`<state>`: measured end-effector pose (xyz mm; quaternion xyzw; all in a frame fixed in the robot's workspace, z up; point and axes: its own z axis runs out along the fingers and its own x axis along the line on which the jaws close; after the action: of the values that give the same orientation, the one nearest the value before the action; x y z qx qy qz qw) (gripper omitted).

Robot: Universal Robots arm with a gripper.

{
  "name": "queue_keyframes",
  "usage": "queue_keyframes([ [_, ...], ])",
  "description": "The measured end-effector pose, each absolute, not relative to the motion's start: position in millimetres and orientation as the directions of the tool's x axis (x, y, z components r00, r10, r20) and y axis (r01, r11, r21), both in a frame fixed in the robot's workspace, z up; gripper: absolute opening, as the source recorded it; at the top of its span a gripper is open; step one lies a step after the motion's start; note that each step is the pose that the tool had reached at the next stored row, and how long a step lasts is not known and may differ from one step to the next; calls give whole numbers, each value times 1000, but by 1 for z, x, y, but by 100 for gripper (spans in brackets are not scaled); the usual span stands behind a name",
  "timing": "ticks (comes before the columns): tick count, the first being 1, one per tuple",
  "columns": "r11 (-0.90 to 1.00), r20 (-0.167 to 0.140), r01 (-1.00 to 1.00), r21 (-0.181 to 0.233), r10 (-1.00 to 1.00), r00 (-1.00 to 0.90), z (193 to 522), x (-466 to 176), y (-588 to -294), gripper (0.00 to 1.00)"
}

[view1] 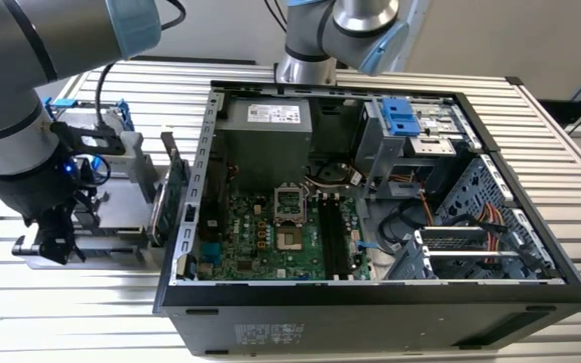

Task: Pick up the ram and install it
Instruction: 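Pick up the ram and move it above insertion slot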

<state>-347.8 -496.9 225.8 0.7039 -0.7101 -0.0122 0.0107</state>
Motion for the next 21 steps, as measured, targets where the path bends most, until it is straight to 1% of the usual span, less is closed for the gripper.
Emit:
queue_keyframes([
  [15, 9, 0, -999, 32, -1000, -9, 200, -348, -497, 100],
  [21, 9, 0, -999, 33, -1000, -9, 196, -349, -495, 100],
])
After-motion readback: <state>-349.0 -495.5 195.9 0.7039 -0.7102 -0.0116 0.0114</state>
